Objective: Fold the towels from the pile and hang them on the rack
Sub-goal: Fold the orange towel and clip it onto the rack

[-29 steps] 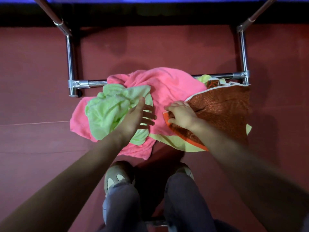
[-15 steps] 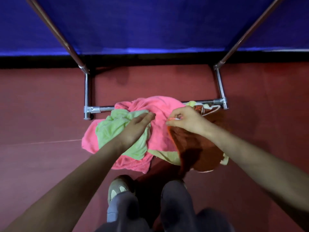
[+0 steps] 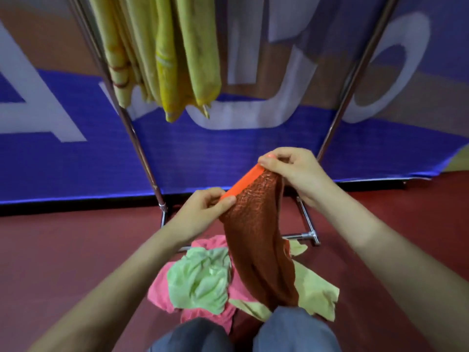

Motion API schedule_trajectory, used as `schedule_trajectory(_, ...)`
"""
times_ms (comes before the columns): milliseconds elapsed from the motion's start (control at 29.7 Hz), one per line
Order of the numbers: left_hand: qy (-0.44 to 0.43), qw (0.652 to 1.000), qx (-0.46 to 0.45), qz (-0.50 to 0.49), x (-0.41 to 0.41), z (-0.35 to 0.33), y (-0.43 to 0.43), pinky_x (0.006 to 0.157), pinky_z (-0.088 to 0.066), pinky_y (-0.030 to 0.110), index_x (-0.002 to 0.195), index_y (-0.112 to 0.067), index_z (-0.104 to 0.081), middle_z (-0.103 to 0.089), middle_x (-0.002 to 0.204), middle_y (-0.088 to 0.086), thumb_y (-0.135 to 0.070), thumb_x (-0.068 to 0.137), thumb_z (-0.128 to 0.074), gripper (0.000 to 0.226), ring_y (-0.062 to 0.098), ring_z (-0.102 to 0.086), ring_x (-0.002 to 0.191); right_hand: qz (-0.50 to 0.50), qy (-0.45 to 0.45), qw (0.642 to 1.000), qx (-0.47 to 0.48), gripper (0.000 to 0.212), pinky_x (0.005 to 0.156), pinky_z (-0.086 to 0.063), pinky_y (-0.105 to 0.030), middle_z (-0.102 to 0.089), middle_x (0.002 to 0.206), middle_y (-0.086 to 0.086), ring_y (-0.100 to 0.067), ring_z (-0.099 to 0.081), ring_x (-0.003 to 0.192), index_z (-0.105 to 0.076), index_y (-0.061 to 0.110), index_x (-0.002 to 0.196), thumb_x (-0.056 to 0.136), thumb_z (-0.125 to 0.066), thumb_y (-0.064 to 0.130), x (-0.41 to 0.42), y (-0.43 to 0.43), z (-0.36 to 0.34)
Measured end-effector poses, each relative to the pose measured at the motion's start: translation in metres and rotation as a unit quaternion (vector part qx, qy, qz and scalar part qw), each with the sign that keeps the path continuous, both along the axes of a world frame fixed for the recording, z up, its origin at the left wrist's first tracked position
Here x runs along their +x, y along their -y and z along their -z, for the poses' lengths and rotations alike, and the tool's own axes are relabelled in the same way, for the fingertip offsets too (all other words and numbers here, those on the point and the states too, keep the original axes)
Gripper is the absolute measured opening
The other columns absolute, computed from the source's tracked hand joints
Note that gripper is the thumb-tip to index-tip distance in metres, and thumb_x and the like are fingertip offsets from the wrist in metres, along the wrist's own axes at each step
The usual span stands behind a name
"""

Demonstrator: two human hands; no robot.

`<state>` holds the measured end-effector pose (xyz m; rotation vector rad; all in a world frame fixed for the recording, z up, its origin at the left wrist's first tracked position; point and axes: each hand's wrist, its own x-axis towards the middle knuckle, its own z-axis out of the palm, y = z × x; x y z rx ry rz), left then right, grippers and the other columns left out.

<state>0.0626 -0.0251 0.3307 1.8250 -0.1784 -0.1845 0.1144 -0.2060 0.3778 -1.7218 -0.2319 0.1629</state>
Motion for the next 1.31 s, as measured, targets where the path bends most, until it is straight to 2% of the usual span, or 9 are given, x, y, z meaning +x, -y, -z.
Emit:
schedule_trajectory(67,0.032,0.998,0.056,0.0,-0.011,-0.027,-0.009,0.051,-0.034,0.011,0.062,-0.014,-0.05,-0.045,0.05,-0.012,-0.019,0.089,-0.051,0.027,-0.002,-0.041,0.05,0.021,0.009,0.999,0.039,0.016,0.051,-0.042,-0.009,-0.062,0.048,0.014,0.005,-0.054,0.049,-0.064,0.019,0.067,0.081,-0.062,0.01,-0.011,0.005,-0.027)
schedule_trajectory(169,0.047,0.988,0.145,-0.006,-0.029,-0.055,-0.024,0.046,-0.031,0.015,0.058,-0.015,-0.042,-0.036,0.055,-0.007,-0.028,0.089,-0.051,0.035,0.002,-0.035,0.047,0.053,0.004,0.995,0.09,0.016,0.047,-0.043,-0.012,-0.06,0.046,0.009,0.001,-0.053,0.046,-0.064,0.016,0.069,0.083,-0.058,0.012,-0.028,0.016,-0.06)
schedule_trajectory(303,0.046,0.973,0.226,-0.017,-0.042,-0.075,-0.048,0.05,-0.029,0.019,0.055,-0.016,-0.04,-0.034,0.055,-0.006,-0.029,0.087,-0.054,0.038,0.003,-0.034,0.046,0.093,-0.001,0.988,0.123,0.015,0.047,-0.046,-0.013,-0.063,0.047,0.01,0.001,-0.056,0.045,-0.062,0.015,0.073,0.086,-0.055,0.012,-0.039,0.037,-0.077)
schedule_trajectory(472,0.029,0.974,0.223,-0.026,-0.067,-0.105,-0.07,0.051,-0.038,0.014,0.067,-0.007,-0.057,-0.047,0.059,-0.002,-0.024,0.085,-0.059,0.025,0.0,-0.045,0.048,0.138,-0.001,0.979,0.152,0.014,0.048,-0.049,-0.013,-0.064,0.046,0.009,0.001,-0.058,0.045,-0.06,0.014,0.075,0.087,-0.054,0.011,-0.061,0.069,-0.1)
schedule_trajectory(607,0.014,0.974,0.223,-0.025,-0.078,-0.116,-0.08,0.054,-0.043,0.014,0.066,-0.014,-0.062,-0.057,0.061,-0.001,-0.019,0.082,-0.063,0.016,0.001,-0.053,0.053,0.167,-0.004,0.971,0.174,0.012,0.048,-0.05,-0.014,-0.066,0.049,0.008,0.0,-0.06,0.048,-0.06,0.013,0.077,0.087,-0.054,0.013,-0.069,0.091,-0.106)
schedule_trajectory(944,-0.067,0.991,0.028,-0.11,-0.106,-0.14,-0.057,0.058,-0.052,0.025,0.069,-0.007,-0.069,-0.063,0.056,0.002,-0.014,0.083,-0.061,0.018,0.011,-0.059,0.053,0.201,-0.012,0.964,0.175,0.01,0.048,-0.051,-0.013,-0.066,0.049,0.008,0.001,-0.06,0.048,-0.062,0.013,0.077,0.085,-0.057,0.014,-0.09,0.109,-0.109)
schedule_trajectory(1078,-0.096,0.984,-0.056,-0.139,-0.114,-0.142,-0.035,0.047,-0.052,0.015,0.076,-0.002,-0.067,-0.062,0.049,-0.001,-0.01,0.085,-0.056,0.017,0.003,-0.059,0.045,0.187,-0.009,0.969,0.16,0.006,0.047,-0.051,-0.014,-0.067,0.05,0.008,0.0,-0.062,0.048,-0.063,0.011,0.08,0.084,-0.059,0.01,-0.105,0.09,-0.103)
schedule_trajectory(1180,-0.12,0.978,-0.094,-0.141,-0.122,-0.146,-0.017,0.048,-0.054,0.016,0.084,0.006,-0.065,-0.061,0.055,0.004,-0.01,0.087,-0.055,0.019,0.005,-0.061,0.046,0.161,-0.003,0.977,0.138,0.008,0.054,-0.052,-0.014,-0.069,0.059,0.004,-0.001,-0.062,0.052,-0.066,0.006,0.086,0.082,-0.059,0.006,-0.121,0.064,-0.094)
schedule_trajectory(1314,-0.137,0.974,-0.105,-0.148,-0.127,-0.147,0.008,0.045,-0.053,0.017,0.075,0.004,-0.064,-0.056,0.055,0.008,-0.008,0.087,-0.055,0.019,0.006,-0.059,0.042,0.102,0.002,0.989,0.11,0.018,0.066,-0.052,-0.018,-0.067,0.076,-0.006,-0.003,-0.062,0.061,-0.067,-0.004,0.096,0.081,-0.06,0.003,-0.145,0.012,-0.075)
